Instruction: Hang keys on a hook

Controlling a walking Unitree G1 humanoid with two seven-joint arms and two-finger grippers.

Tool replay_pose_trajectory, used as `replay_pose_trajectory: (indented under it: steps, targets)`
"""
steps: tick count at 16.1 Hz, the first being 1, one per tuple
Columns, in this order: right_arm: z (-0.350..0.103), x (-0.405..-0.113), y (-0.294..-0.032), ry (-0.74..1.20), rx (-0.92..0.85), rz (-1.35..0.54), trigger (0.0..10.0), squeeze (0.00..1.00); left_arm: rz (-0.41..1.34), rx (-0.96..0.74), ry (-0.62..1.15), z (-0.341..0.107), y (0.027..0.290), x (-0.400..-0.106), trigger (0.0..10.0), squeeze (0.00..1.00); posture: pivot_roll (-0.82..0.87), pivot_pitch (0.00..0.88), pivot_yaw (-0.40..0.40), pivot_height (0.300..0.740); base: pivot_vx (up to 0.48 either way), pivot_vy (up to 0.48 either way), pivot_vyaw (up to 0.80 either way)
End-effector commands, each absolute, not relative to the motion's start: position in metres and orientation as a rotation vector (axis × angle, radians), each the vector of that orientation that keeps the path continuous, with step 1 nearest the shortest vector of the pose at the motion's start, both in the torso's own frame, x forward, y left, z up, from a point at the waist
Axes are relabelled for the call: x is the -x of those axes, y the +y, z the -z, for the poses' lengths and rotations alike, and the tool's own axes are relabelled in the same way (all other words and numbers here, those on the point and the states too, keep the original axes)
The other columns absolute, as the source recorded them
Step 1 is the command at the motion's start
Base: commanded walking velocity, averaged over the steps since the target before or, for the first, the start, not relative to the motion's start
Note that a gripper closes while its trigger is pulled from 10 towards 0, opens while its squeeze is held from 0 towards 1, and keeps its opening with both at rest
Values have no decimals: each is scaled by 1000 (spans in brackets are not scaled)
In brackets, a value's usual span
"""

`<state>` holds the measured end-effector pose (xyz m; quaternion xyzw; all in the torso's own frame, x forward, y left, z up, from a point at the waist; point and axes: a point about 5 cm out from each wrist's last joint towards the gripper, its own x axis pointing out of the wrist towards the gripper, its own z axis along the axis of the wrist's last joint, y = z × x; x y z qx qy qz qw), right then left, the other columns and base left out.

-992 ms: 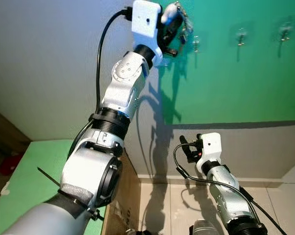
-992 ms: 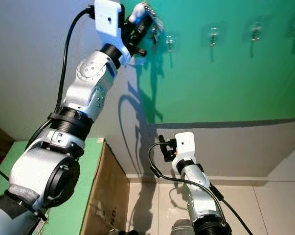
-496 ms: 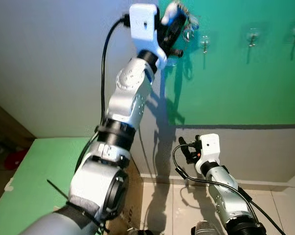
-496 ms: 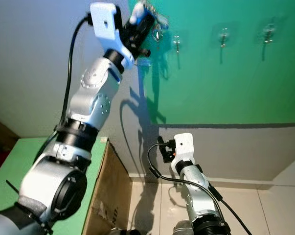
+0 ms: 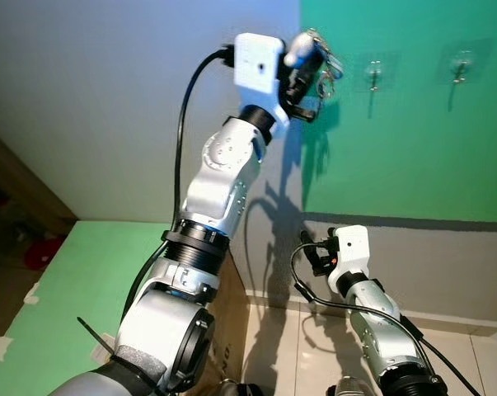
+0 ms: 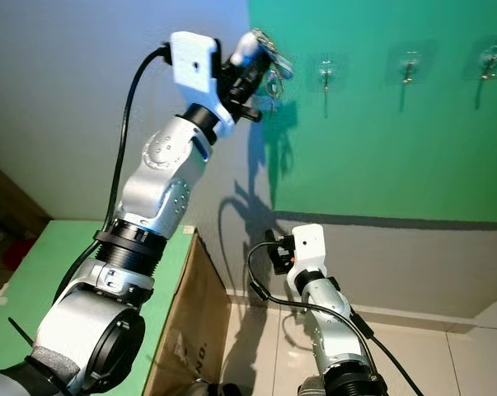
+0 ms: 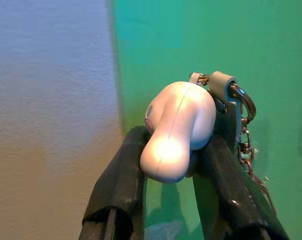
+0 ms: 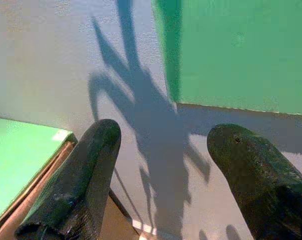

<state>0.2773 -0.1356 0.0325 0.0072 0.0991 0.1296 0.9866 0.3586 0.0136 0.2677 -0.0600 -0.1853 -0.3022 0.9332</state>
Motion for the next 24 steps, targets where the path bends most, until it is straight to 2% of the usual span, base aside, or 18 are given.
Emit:
replay_pose_trajectory:
  steps: [1, 6, 10, 14, 24]
  targets:
    - [-35, -280, -128, 189, -17, -286, 10000, 0, 641, 100, -402, -272, 6, -352, 0, 0, -262, 0, 203, 740, 0, 0, 0]
    - [-34, -278, -127, 186, -23, -279, 10000, 0, 706, 56, -438, -276, -12, -349, 0, 0, -276, 0, 217, 740, 0, 0, 0]
    - [-33, -277, -129, 188, -21, -273, 10000, 0, 684, 33, -446, -280, -10, -359, 0, 0, -281, 2, 216, 740, 0, 0, 0]
    - [-34, -278, -127, 187, -23, -275, 10000, 0, 723, 16, -467, -283, -23, -358, 0, 0, -287, 4, 223, 740, 0, 0, 0]
    - [-31, -271, -126, 192, -32, -263, 10000, 0, 723, -79, -517, -277, -34, -362, 0, 0, -300, 22, 238, 740, 0, 0, 0]
